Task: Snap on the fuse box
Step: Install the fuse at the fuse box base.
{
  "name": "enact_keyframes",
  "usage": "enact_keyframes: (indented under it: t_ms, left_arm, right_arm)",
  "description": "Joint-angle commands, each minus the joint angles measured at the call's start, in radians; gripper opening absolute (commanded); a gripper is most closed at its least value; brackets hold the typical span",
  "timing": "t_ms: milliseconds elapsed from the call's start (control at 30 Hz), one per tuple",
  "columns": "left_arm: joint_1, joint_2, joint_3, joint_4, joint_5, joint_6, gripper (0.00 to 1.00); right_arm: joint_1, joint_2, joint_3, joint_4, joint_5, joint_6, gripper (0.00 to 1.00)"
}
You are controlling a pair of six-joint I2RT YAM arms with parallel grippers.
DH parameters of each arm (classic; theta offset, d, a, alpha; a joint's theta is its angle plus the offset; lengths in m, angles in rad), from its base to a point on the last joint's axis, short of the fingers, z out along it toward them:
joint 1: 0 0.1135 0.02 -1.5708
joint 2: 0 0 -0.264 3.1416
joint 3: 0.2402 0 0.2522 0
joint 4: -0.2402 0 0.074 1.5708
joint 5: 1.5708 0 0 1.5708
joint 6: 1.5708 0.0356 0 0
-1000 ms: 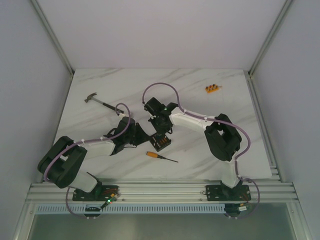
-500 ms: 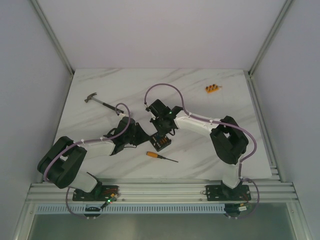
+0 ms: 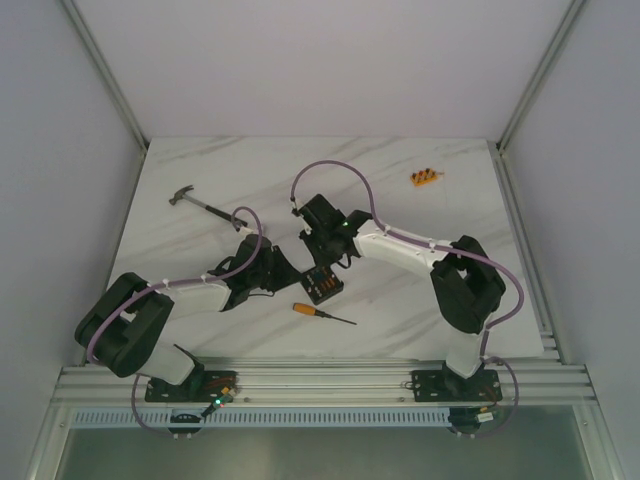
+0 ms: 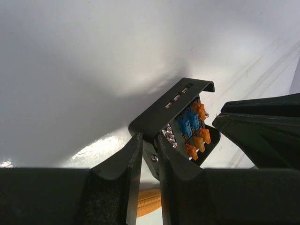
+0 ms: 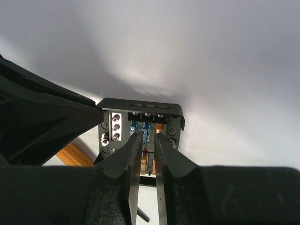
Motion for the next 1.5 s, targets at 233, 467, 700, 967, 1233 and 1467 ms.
enact_keyframes:
  t_ms: [233, 467, 700, 967, 1233, 1467]
  left_arm:
    - [-0.004, -0.011, 0.014, -0.006, 0.013, -0.004, 0.29]
    - [-0.004, -0.005, 0.016, -0.008, 0.014, -0.002, 0.29]
    - [-0.004, -0.001, 0.016, -0.008, 0.011, -0.002, 0.29]
    - [-0.002, 0.049, 0.057, -0.007, -0.011, 0.020, 0.29]
    - [0.021, 0.144, 0.216, -0.015, 0.007, 0.083, 0.29]
    - [0.025, 0.054, 0.292, -0.155, -0.095, 0.169, 0.43]
  right_arm:
    - [0.002, 0.051, -0.021, -0.034, 0.054, 0.041, 0.17]
    - [0.002, 0.092, -0.028, -0.042, 0.043, 0.043, 0.11]
    - [0.001, 0.186, -0.032, -0.130, 0.067, 0.006, 0.01]
    - [-0.018, 0.220, -0.071, -0.107, 0.091, -0.003, 0.00]
    - [-0.057, 0.059, -0.026, 0.033, 0.056, 0.033, 0.16]
    - [-0.100, -0.191, -0.135, 0.182, 0.071, 0.060, 0.38]
